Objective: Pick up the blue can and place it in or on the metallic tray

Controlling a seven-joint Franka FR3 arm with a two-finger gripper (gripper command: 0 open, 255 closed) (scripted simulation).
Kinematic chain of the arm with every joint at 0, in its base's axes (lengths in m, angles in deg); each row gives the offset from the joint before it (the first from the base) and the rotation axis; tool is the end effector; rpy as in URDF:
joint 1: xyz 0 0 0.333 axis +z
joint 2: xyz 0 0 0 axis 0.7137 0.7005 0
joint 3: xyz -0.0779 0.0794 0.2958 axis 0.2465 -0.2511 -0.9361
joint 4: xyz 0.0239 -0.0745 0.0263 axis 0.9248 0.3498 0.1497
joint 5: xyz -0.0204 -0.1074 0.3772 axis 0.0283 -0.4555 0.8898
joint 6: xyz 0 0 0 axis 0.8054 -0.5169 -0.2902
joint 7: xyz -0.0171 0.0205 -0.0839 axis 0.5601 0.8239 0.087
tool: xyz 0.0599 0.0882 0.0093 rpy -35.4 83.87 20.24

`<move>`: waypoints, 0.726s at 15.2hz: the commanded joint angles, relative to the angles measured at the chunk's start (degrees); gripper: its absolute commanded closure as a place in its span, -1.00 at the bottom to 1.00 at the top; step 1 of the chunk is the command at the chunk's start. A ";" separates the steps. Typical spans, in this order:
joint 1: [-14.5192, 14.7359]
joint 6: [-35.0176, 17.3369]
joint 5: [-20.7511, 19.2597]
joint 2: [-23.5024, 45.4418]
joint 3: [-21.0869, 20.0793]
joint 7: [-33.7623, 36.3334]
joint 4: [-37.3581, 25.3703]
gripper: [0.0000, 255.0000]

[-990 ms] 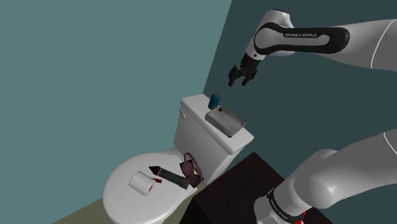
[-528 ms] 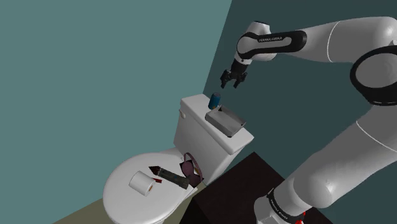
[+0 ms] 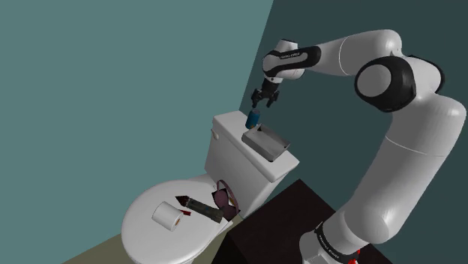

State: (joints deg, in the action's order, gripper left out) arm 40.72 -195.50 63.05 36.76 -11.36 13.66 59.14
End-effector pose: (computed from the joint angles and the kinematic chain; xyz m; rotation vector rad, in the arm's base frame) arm 0.6033 -0.1894 0.3941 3.1100 -0.3665 0.0654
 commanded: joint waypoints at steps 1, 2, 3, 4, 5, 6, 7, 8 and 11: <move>-0.94 0.19 1.11 5.00 -0.06 -0.91 -4.48 -1.00; -1.43 0.38 1.57 7.37 -0.15 -1.25 -6.71 -1.00; -1.94 0.65 2.01 9.76 -0.25 -1.55 -9.05 -1.00; -2.47 1.00 2.42 12.19 -0.36 -1.82 -11.50 -1.00; -3.01 1.43 2.79 14.65 -0.49 -2.04 -14.07 -1.00; -3.19 1.56 2.88 15.37 -0.56 -2.09 -14.84 -1.00; -3.23 0.97 2.96 15.71 -0.62 -2.14 -14.58 -1.00; -3.26 0.38 3.05 16.06 -0.67 -2.20 -14.33 -1.00; -3.37 -1.35 3.34 17.16 -0.85 -2.37 -13.68 -1.00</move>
State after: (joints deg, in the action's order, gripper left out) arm 37.44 -196.31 66.27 53.45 -12.15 11.39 45.38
